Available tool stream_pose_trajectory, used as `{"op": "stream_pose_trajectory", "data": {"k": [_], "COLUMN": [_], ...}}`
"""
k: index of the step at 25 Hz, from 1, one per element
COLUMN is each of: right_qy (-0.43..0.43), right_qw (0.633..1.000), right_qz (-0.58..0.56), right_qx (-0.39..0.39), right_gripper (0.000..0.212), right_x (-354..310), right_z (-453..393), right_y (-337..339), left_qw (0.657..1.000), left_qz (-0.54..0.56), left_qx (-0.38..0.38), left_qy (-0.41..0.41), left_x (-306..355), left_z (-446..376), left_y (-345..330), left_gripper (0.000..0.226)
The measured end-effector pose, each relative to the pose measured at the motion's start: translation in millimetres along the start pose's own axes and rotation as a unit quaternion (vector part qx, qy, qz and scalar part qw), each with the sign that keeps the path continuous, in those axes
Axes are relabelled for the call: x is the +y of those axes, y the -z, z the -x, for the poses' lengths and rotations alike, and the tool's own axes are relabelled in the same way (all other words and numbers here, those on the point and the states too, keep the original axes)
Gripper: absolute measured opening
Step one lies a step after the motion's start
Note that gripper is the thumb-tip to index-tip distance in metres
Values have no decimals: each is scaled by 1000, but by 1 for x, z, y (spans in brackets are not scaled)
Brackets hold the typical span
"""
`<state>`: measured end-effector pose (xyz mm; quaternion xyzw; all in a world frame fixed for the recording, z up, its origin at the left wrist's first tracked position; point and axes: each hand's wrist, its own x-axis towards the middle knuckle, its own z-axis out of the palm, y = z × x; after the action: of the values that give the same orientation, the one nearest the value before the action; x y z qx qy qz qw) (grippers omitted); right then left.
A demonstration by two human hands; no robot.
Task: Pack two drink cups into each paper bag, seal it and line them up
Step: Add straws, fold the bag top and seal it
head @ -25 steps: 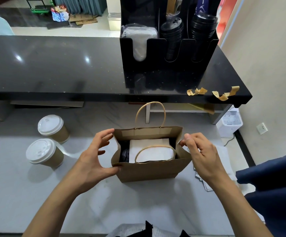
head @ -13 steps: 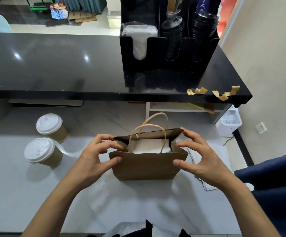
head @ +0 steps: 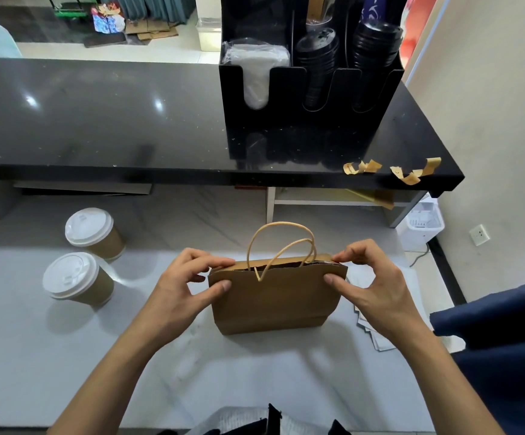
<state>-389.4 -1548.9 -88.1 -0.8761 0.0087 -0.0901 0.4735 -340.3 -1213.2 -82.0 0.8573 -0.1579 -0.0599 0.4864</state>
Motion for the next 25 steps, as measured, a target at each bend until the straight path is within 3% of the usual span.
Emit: {"op": "stream_pose_trajectory", "data": {"k": [3, 8, 13, 18, 25], "right_qy": [18, 2, -12, -15, -22], "right_qw": [999, 999, 999, 998, 996], "right_qz": [35, 0, -26, -43, -9], "right_qx": [-26, -44, -38, -34, -91], "right_gripper": [43, 22, 14, 14, 23], "right_x": [-1, -2, -3, -4, -11], "right_z": [-1, -3, -7, -11, -14], "right_y": [0, 0, -1, 1, 14], "left_qw": [1000, 1000, 996, 980, 983], "left_qz": [-5, 15, 83, 192, 182], "left_qx": [-5, -26, -13, 1, 15], "left_qy": [-4, 7, 18, 55, 30], "left_x": [-2, -8, -15, -17, -17], "left_z": [-2, -4, -7, -7, -9], "left_y": [-3, -8, -14, -18, -20], "left_gripper": [23, 19, 17, 15, 18]}}
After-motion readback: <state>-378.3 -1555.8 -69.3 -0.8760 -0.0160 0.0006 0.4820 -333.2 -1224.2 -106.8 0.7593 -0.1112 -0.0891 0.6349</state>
